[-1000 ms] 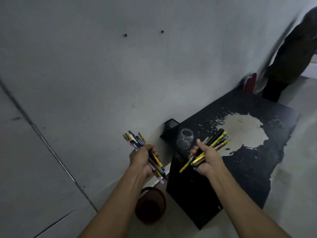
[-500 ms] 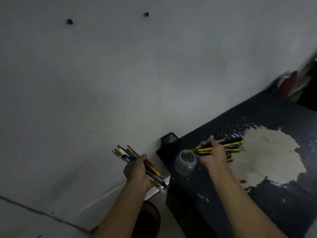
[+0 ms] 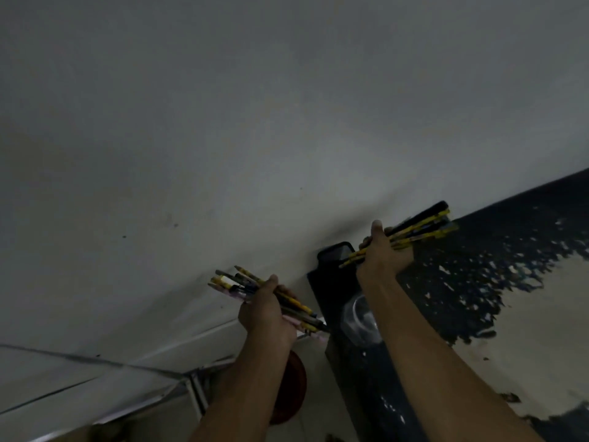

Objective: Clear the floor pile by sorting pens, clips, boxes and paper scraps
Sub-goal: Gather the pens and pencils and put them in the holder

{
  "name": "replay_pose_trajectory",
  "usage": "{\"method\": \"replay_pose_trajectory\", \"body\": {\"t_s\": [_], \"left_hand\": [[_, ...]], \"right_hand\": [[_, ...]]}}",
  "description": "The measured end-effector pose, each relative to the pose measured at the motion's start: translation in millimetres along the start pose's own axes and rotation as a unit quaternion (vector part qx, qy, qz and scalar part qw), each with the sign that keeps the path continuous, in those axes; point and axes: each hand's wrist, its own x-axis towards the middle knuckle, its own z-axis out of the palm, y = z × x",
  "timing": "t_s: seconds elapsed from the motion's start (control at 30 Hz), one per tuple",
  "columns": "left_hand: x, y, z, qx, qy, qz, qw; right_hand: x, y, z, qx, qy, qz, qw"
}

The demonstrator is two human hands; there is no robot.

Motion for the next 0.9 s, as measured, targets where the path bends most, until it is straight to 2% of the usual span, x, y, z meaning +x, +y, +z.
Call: {"method": "replay_pose_trajectory", "body": {"t_s": [0.13,0.3,0.57,0.9], "left_hand": [[5.4,-6.4,0.6,-0.009,0.002,-0.007,1.0],[6.7,-11.8,0.9,-0.018,0.0,0.012,1.0],[5.8,-12.1,0.5,-0.012,0.023,0.021,0.999],[7.7,-15.5,2.0,-0.023,0.028,0.033,0.999]], "right_hand": [[-6.4,27.7,-0.2,-0.071,-0.037,-0.079,0.994],[-9.1,48.7,-6.5,-0.153,-0.064,-0.186,0.968],[-5.1,61.6,-12.8,-0.201,-0.111,-0.251,0.94],[-6.5,64.6,-15.9,-0.24,-0.149,-0.278,0.918]]}}
